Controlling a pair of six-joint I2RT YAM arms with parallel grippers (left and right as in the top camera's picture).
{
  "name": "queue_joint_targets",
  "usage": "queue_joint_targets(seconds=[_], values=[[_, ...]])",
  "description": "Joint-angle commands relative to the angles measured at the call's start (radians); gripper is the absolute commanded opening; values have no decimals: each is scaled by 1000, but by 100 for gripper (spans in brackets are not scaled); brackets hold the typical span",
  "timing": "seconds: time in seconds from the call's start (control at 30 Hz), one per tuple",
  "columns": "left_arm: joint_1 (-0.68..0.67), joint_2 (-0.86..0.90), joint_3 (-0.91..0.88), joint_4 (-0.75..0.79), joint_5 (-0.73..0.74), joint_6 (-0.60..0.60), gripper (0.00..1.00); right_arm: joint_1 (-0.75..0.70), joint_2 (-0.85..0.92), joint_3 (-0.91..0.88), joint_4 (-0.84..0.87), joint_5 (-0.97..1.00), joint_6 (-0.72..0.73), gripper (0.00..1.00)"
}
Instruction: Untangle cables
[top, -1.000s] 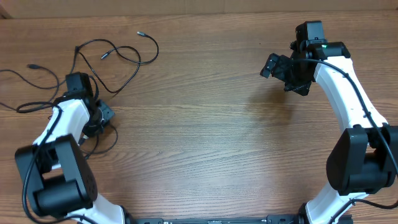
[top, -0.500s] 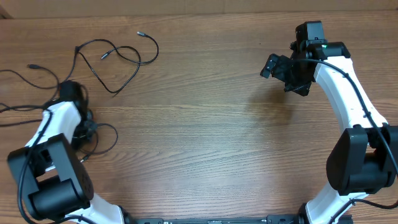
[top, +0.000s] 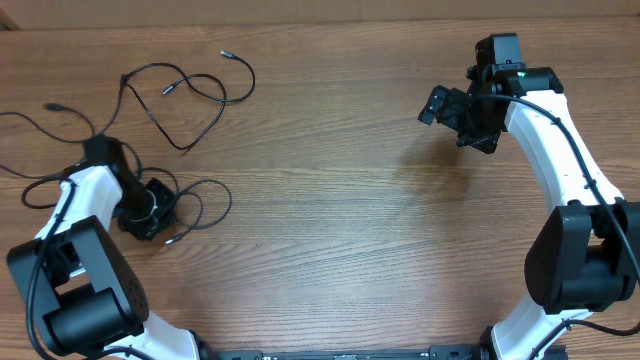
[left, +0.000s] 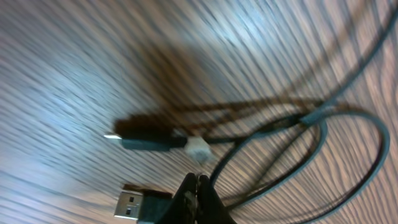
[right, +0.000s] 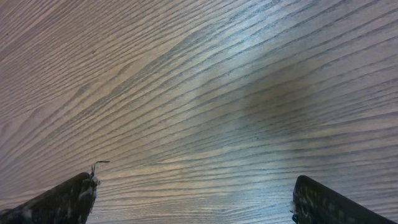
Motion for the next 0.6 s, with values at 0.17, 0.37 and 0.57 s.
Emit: queue_joint_targets(seconds=[0.17, 0.37, 0.57], values=[[-40, -24, 11, 16, -174, -249, 4, 4, 0, 3, 2, -1, 5, 100], [-50, -72, 23, 16, 14, -73, 5, 4, 0, 3, 5, 0, 5, 100], [-90, -205, 23, 40, -21, -73, 5, 4, 0, 3, 6, 0, 5, 100]])
